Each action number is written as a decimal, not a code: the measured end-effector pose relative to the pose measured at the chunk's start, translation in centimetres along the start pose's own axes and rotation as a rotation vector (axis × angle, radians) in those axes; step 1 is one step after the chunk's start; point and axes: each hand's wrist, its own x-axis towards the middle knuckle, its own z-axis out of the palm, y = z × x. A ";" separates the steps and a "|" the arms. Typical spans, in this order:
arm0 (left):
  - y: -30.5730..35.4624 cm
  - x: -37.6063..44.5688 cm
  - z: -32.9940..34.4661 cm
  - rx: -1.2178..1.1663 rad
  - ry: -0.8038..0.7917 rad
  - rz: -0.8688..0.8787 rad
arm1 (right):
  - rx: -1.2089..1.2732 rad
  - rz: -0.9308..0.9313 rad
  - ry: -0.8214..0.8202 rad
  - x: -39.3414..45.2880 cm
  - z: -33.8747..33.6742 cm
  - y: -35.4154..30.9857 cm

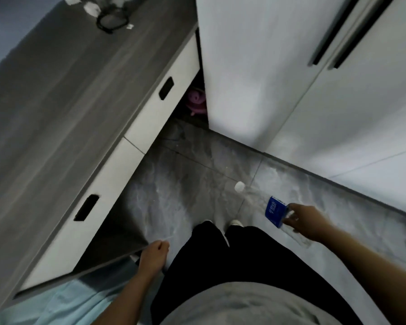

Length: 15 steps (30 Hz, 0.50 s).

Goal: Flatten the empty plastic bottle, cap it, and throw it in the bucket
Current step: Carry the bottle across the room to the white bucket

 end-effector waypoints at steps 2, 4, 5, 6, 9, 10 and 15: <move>0.4 1.1 -0.8 -0.008 -0.047 0.012 | -0.013 0.049 0.021 -0.4 0.9 1.2; 0.7 2.6 -1.9 -0.018 -0.080 0.031 | -0.001 0.109 0.039 -0.7 2.3 2.1; 1.0 3.3 -2.6 -0.016 -0.091 0.047 | 0.011 0.145 0.048 -0.9 3.3 2.6; 1.3 3.9 -3.2 -0.010 -0.101 0.056 | 0.031 0.185 0.050 -1.2 4.4 3.0; 2.5 5.8 -4.9 0.083 -0.120 0.122 | 0.126 0.298 0.043 -2.5 7.7 4.2; 3.0 6.3 -5.3 0.127 -0.131 0.153 | 0.158 0.331 0.047 -3.1 8.8 4.7; 5.8 8.4 -6.6 0.329 -0.161 0.310 | 0.338 0.491 0.091 -6.7 14.4 5.9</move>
